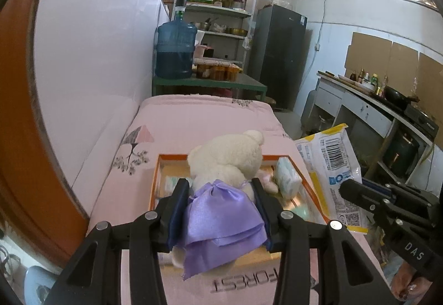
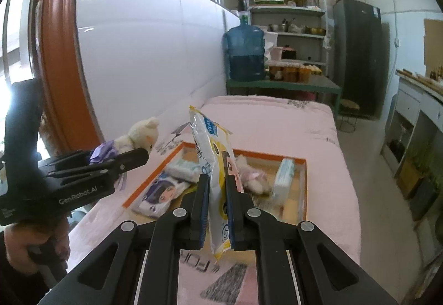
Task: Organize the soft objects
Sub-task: 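Carry the bunny and yellow wipes pack over the box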
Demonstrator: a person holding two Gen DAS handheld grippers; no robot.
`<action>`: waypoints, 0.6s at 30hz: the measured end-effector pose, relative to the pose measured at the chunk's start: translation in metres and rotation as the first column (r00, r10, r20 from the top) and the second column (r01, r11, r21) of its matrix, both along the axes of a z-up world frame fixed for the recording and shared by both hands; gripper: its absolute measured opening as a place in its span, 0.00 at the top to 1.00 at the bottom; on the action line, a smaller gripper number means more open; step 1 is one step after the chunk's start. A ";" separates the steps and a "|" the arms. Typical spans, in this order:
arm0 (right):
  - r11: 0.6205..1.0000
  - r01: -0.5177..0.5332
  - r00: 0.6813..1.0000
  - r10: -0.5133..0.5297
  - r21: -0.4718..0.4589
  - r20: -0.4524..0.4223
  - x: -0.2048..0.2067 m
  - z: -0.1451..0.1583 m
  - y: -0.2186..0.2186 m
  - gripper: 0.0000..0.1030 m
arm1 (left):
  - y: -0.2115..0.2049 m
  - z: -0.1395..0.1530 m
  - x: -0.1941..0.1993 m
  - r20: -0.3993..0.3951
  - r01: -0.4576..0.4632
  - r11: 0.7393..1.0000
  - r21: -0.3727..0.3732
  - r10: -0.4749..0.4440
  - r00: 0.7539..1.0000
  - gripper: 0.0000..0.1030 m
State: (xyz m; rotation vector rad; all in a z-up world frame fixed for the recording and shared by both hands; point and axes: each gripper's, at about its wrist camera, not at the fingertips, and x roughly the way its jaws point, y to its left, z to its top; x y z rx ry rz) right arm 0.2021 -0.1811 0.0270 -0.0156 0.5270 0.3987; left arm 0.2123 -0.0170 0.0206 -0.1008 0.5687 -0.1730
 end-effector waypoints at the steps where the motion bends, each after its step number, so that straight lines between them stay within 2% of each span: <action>1: 1.000 0.000 1.000 0.000 -0.007 0.008 0.004 0.001 0.001 0.89 | -0.001 0.001 0.005 0.005 0.000 1.000 0.003 0.000 1.000 0.57; 7: 0.999 0.010 0.999 -0.008 -0.037 0.042 0.028 -0.004 0.012 0.89 | -0.004 0.000 0.031 0.012 -0.005 1.000 0.001 0.005 1.000 0.57; 12: 0.994 0.061 0.996 -0.055 -0.089 0.068 0.049 -0.014 0.018 0.89 | -0.002 -0.013 0.052 -0.012 -0.021 1.000 -0.007 0.021 1.000 0.57; 18: 0.987 0.077 0.997 -0.072 -0.138 0.042 0.071 -0.033 0.025 0.89 | 0.000 -0.034 0.071 -0.048 -0.037 0.999 0.004 0.037 0.998 0.57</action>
